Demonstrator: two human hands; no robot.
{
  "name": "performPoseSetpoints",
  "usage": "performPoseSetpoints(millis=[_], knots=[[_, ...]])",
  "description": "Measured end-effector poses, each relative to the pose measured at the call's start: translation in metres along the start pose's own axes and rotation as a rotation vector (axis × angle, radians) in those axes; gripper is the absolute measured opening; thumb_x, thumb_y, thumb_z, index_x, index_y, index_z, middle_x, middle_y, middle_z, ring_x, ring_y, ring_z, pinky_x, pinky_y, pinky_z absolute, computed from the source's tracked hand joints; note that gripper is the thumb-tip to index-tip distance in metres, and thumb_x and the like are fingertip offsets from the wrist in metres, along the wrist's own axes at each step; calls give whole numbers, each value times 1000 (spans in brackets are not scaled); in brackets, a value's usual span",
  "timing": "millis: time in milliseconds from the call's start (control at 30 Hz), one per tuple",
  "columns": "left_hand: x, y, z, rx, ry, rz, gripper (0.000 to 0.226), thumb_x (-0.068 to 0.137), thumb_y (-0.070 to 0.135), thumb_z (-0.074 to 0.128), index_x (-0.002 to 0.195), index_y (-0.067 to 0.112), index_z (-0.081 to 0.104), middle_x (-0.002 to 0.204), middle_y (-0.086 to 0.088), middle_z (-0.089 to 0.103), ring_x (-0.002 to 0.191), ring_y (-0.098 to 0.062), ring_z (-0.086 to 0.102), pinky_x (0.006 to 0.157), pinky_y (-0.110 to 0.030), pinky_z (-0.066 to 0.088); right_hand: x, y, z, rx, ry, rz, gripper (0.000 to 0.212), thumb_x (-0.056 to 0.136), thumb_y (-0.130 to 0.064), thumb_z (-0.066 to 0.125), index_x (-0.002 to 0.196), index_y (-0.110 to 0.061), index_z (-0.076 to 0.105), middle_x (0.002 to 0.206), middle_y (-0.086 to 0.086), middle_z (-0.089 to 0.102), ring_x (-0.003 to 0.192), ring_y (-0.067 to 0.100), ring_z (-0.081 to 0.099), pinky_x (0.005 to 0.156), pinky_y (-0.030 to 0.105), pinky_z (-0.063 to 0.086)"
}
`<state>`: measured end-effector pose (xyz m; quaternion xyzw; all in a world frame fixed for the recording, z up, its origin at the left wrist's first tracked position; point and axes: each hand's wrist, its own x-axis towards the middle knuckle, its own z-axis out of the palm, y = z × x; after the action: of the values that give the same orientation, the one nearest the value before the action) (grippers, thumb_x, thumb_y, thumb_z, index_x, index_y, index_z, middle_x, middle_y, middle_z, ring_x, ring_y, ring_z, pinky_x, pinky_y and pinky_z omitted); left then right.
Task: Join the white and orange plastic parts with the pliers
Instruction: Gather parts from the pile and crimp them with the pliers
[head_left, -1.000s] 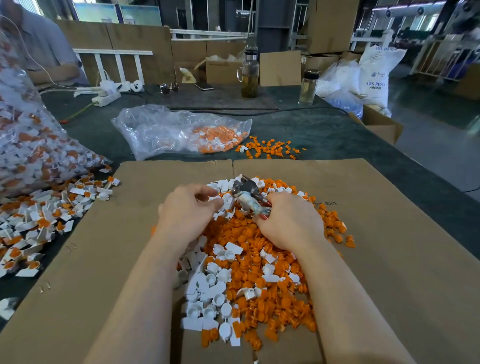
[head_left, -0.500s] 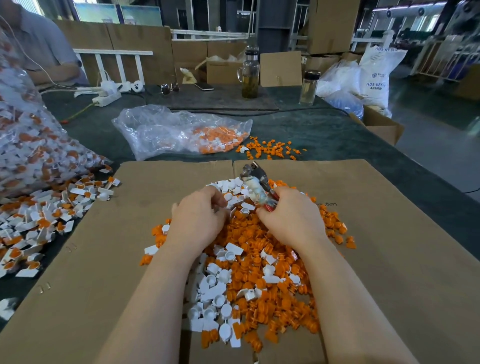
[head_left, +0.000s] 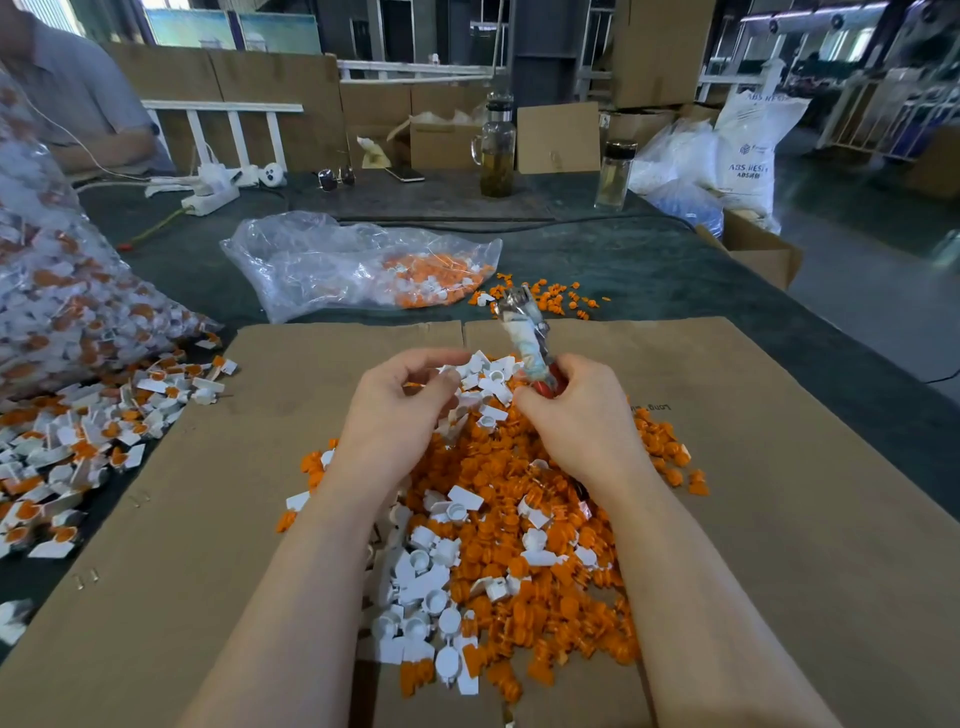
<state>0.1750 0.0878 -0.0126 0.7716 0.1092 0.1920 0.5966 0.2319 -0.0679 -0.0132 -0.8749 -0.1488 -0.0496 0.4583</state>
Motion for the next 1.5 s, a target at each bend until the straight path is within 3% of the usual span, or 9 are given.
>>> performPoseSetpoints(millis=[100,200,333,467,567,733,967,1200,1500], knots=[[-1,1,-1,-132,-31,-48,22,92,16,68,94,36,74,92,-1,72,81,-10,72,85,-30,56,-1,0,2,30,27,-15,10,89,-28,63,83,-20,61,69,0,61,59,15,56,53,35,46],[-1,3,0,-344,-46,-102,15,80,14,77,94,21,74,97,-11,73,82,-19,75,77,-26,59,-1,-2,3,97,27,4,13,91,-29,61,86,-16,63,74,5,67,63,16,60,59,37,53],[-3,7,3,-418,-3,-128,30,62,28,82,83,11,70,73,-3,74,70,-17,73,68,-26,60,-2,-2,2,131,13,23,6,90,-23,61,90,-18,63,86,8,72,81,25,68,75,50,57],[-5,11,7,-345,105,-115,36,56,37,84,71,12,63,55,4,65,48,-5,62,52,-18,52,0,-1,3,71,25,-6,14,90,-30,65,100,-25,57,85,-6,64,73,10,61,61,27,49],[-5,10,7,-249,187,-123,38,54,47,83,69,15,69,59,0,63,45,-2,48,56,-24,49,-1,0,4,89,42,-10,21,90,-32,67,102,-28,50,90,-11,63,80,6,61,64,21,48],[-6,12,8,-319,168,-164,29,61,36,85,75,14,73,59,4,68,45,-2,55,52,-16,51,-2,-1,4,100,70,-74,13,89,-26,66,98,-27,57,83,-11,64,74,6,61,61,22,46],[-2,7,-2,-365,268,-201,15,76,25,82,72,14,72,57,6,67,49,-4,61,56,-19,56,3,11,-3,-170,74,-22,12,88,-31,64,82,-26,56,68,-11,57,60,7,55,48,22,34],[-1,6,-2,-412,299,-208,14,79,22,81,74,13,72,56,4,65,51,-4,61,54,-16,53,1,12,1,-430,-114,-62,11,87,-32,62,96,-26,61,79,-9,58,67,9,56,48,24,37],[-1,6,1,-392,272,-217,12,80,21,80,81,11,74,58,6,68,52,-3,63,56,-16,54,-1,9,10,-636,-99,-24,14,85,-35,63,92,-27,55,74,-10,48,59,5,43,43,23,29]])
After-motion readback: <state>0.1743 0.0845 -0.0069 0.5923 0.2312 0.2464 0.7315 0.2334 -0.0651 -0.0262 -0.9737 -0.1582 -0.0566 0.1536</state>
